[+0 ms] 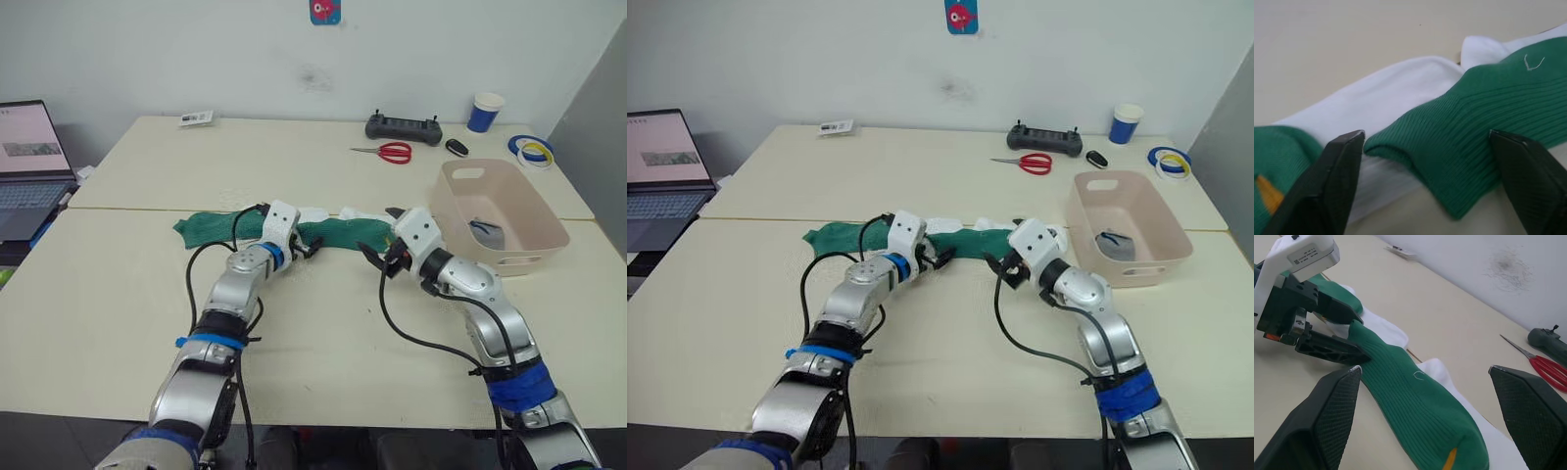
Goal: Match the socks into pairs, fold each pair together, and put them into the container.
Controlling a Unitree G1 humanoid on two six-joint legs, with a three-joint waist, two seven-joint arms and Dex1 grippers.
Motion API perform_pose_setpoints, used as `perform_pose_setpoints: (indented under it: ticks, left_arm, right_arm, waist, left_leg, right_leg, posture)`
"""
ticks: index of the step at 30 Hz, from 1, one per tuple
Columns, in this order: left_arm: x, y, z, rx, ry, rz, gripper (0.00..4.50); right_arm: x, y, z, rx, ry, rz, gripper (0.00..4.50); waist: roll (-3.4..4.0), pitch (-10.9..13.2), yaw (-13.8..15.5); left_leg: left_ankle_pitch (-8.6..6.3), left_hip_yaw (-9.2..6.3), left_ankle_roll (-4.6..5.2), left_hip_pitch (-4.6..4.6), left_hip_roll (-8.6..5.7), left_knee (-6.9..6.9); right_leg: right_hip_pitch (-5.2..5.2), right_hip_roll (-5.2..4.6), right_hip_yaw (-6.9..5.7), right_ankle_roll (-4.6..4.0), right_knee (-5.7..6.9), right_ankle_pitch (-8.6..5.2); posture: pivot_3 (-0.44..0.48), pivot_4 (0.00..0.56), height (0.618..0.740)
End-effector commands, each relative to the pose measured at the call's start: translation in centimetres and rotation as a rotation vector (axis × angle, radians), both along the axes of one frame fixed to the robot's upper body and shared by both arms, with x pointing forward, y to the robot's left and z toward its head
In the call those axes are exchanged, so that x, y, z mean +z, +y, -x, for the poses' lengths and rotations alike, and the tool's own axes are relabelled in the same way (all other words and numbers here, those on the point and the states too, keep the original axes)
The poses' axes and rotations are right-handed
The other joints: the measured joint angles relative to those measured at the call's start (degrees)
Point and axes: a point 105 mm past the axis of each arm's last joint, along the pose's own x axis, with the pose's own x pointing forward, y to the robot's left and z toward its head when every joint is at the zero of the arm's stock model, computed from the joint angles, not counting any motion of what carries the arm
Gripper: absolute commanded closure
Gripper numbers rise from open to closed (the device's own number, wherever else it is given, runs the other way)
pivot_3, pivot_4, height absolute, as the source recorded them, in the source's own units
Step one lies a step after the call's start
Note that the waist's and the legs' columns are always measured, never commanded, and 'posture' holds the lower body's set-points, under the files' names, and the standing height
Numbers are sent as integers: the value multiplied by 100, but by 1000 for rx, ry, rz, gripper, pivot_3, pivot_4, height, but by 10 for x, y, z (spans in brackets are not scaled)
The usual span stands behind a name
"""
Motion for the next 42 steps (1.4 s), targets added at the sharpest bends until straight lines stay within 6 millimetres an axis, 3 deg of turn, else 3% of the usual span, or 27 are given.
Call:
perform_pose_setpoints:
  ticks: [1,6,10,14,18,23,28,33,37,42]
  left_arm:
    - [14,-5,-4,-18,-61,6,1575]
    - [18,-3,-4,-15,-102,5,3165]
    - [35,-4,-1,-16,-176,71,4446]
    - [63,-6,14,-73,-255,177,4480]
    - [83,7,38,-136,-285,173,4480]
    - [116,47,74,-177,-248,183,4480]
    - [152,105,112,-169,-173,100,4480]
    - [175,124,140,-199,-117,43,4480]
    - [162,119,148,-219,-49,20,4480]
    - [107,57,158,-370,75,69,4480]
  right_arm:
    - [16,-7,0,-22,-59,-17,0]
    - [16,-7,1,-31,-56,-27,0]
    - [14,-5,2,-28,-52,-30,0]
    - [15,-1,4,23,-39,-26,0]
    - [25,7,10,144,-10,-51,0]
    - [39,22,28,361,44,-70,0]
    - [47,33,44,496,91,-87,0]
    - [43,35,45,510,105,-84,0]
    - [34,35,43,502,115,-71,0]
    - [23,26,42,469,132,-49,0]
  waist:
    - [0,0,-7]
    - [0,0,-11]
    - [0,0,-11]
    - [0,0,-6]
    - [0,0,-42]
    - [2,3,-120]
    - [-2,9,-153]
    - [-8,15,-132]
    - [-8,16,-99]
    - [-12,17,-49]
  left_leg:
    - [0,1,0,0,0,0]
    - [0,-1,0,1,2,-2]
    - [0,1,0,0,1,-1]
    - [0,2,-1,-1,3,-1]
    - [1,2,-1,2,6,-2]
    - [1,-7,-1,6,19,-3]
    - [0,-14,-1,6,21,-6]
    - [0,-5,-1,6,15,-8]
    - [0,0,-1,6,11,-7]
    - [0,2,-1,2,15,-4]
  right_leg:
    - [0,0,1,0,0,0]
    - [-2,1,-1,1,3,0]
    - [-2,0,1,1,2,0]
    - [-3,-1,1,0,1,0]
    - [-3,0,2,0,2,0]
    - [-2,0,-1,9,8,-5]
    - [-2,1,-6,21,5,-14]
    - [-4,-1,-3,23,0,-17]
    - [-2,-6,0,24,-5,-19]
    - [-1,-9,4,24,-6,-19]
  posture:
    - [0,150,740]
    - [0,150,740]
    - [0,150,740]
    - [0,150,740]
    - [0,150,740]
    - [0,150,740]
    - [0,150,740]
    - [0,150,740]
    - [0,150,740]
    - [0,150,740]
